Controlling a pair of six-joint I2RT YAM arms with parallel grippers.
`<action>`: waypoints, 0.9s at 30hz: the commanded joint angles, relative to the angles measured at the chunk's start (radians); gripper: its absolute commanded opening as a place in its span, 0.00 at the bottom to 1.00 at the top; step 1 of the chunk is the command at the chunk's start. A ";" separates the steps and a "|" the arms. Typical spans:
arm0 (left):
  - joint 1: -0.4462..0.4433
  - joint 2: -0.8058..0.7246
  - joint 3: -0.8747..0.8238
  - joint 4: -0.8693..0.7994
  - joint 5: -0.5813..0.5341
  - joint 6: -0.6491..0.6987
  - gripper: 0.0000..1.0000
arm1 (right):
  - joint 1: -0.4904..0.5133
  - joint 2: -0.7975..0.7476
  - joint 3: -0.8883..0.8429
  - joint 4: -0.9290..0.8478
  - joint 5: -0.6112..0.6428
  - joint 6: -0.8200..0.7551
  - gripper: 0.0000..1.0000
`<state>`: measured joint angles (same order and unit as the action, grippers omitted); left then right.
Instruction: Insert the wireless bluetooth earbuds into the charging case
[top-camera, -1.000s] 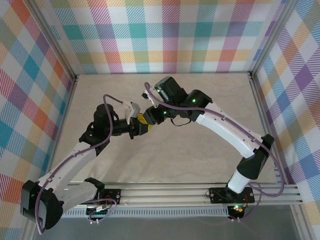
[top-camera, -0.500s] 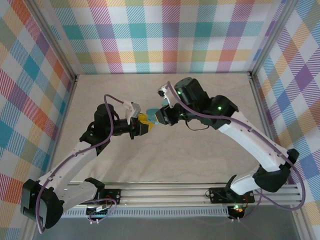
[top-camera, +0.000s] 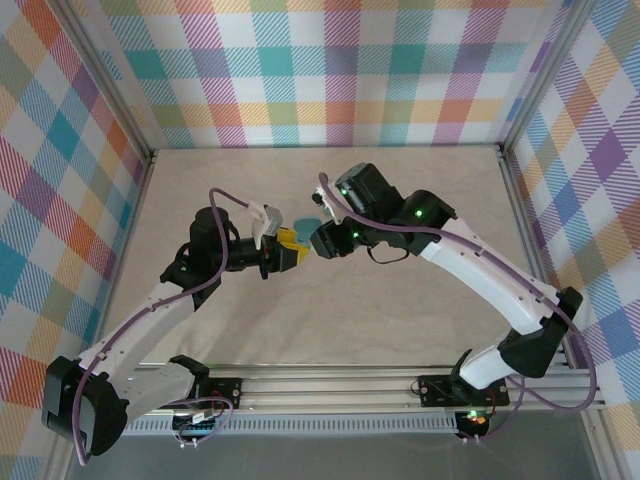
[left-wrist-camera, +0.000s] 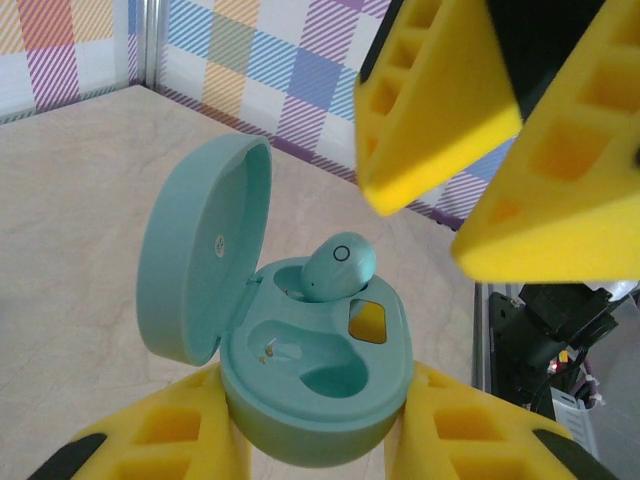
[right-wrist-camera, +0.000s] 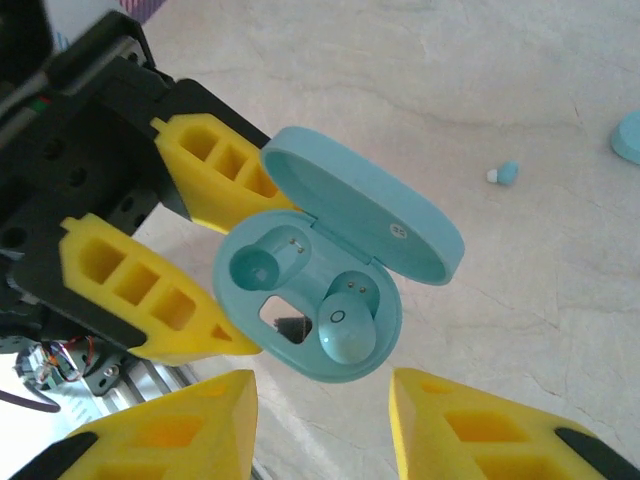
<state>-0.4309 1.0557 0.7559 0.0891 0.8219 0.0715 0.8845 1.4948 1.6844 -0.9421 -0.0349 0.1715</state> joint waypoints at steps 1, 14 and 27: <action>-0.008 -0.011 0.029 0.026 0.031 0.008 0.00 | -0.010 0.015 0.011 -0.009 0.003 -0.028 0.40; -0.008 -0.013 0.033 0.018 0.031 0.013 0.00 | -0.046 0.045 0.014 -0.002 -0.052 -0.045 0.29; -0.008 -0.004 0.041 0.014 0.031 0.016 0.00 | -0.093 0.035 0.000 0.051 -0.151 -0.032 0.22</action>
<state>-0.4309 1.0557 0.7563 0.0818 0.8219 0.0715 0.7925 1.5295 1.6833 -0.9119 -0.1360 0.1413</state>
